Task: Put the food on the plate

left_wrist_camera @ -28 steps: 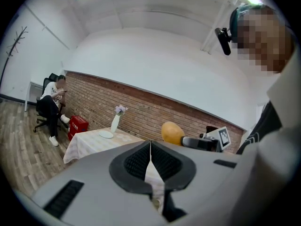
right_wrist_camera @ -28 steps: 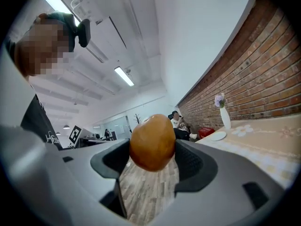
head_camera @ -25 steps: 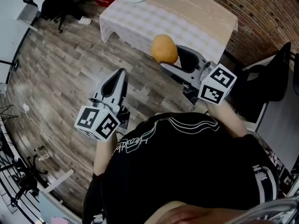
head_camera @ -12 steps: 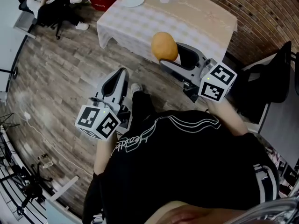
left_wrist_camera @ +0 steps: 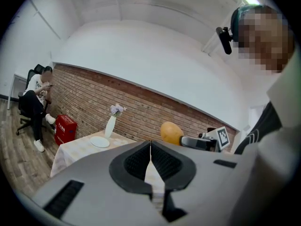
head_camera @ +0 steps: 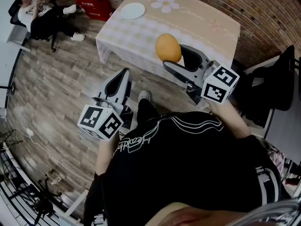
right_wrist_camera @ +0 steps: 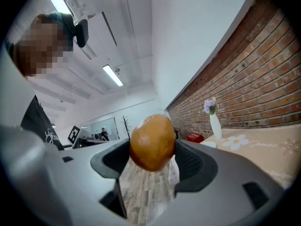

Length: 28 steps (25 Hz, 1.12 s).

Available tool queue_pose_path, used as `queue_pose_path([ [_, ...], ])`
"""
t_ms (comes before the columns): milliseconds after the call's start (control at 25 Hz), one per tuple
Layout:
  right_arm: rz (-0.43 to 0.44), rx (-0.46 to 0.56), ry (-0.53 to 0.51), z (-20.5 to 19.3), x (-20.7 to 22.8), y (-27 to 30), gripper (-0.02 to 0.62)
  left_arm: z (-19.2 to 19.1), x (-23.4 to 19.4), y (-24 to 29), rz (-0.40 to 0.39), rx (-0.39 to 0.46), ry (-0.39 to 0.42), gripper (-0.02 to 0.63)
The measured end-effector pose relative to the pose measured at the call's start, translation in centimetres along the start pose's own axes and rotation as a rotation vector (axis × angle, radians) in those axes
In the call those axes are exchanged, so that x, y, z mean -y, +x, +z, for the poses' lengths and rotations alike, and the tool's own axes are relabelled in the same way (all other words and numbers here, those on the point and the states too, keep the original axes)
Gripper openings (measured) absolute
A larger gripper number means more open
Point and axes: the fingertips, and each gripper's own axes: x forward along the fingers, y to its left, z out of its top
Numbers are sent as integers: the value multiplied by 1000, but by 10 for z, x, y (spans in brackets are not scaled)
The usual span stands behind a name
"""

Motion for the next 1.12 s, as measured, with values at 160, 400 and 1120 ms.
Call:
queue_pose_path([
  [160, -37, -1, 19, 14, 24, 36, 278, 26, -37, 26, -32, -21, -6, 8],
  [400, -96, 8, 42, 35, 66, 86, 278, 58, -92, 70, -80, -60, -20, 8],
  [1120, -252, 30, 72, 64, 166, 168, 278, 91, -193, 173, -217, -165, -29, 8],
])
